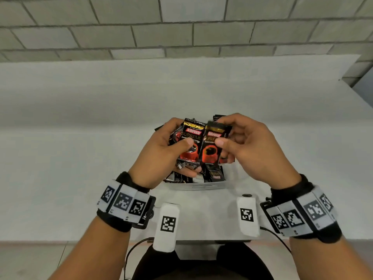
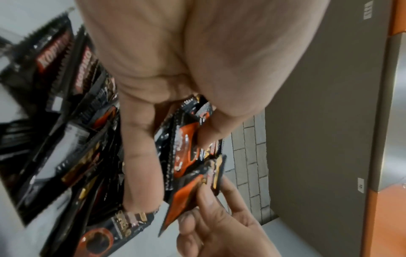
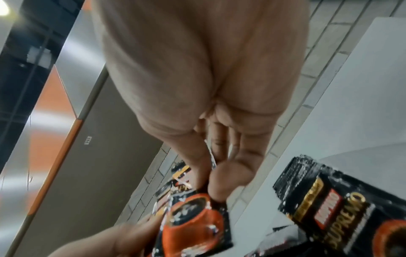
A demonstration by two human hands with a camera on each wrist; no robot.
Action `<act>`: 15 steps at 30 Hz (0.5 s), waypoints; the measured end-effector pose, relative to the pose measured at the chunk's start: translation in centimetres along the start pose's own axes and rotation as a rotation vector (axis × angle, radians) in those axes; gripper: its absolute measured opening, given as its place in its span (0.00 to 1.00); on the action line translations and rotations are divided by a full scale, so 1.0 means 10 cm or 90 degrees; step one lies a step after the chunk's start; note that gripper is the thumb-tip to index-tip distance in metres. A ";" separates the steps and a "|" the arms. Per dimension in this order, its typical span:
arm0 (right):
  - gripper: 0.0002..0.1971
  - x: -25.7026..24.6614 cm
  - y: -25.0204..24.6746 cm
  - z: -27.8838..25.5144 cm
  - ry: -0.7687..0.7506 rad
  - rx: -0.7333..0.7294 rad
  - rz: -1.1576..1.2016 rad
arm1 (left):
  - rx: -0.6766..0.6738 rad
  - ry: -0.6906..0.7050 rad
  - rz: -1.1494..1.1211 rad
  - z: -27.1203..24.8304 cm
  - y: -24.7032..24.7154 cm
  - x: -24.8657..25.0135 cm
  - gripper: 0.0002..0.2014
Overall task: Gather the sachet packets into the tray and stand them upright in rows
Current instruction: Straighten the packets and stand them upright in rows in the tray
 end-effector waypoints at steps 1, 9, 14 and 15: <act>0.11 0.00 -0.05 0.01 0.009 0.012 0.006 | 0.018 0.009 0.003 0.00 -0.03 0.00 0.12; 0.06 0.11 -0.42 0.08 -0.021 0.028 -0.229 | 0.108 0.031 0.029 -0.07 -0.36 -0.02 0.10; 0.09 0.29 -0.32 0.16 -0.059 -0.064 -0.417 | 0.074 0.015 0.141 -0.04 -0.34 -0.04 0.10; 0.10 0.31 -0.31 0.18 -0.070 -0.085 -0.451 | 0.061 0.009 0.163 -0.02 -0.32 -0.04 0.11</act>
Point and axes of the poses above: each hand's wrist, its own z-axis towards the middle knuckle, its own y-axis out of the palm, x = y × z, the point moved 3 cm from there along z, towards the middle knuckle, and after that the axes turned 6 degrees about -y, right-handed, at the moved point
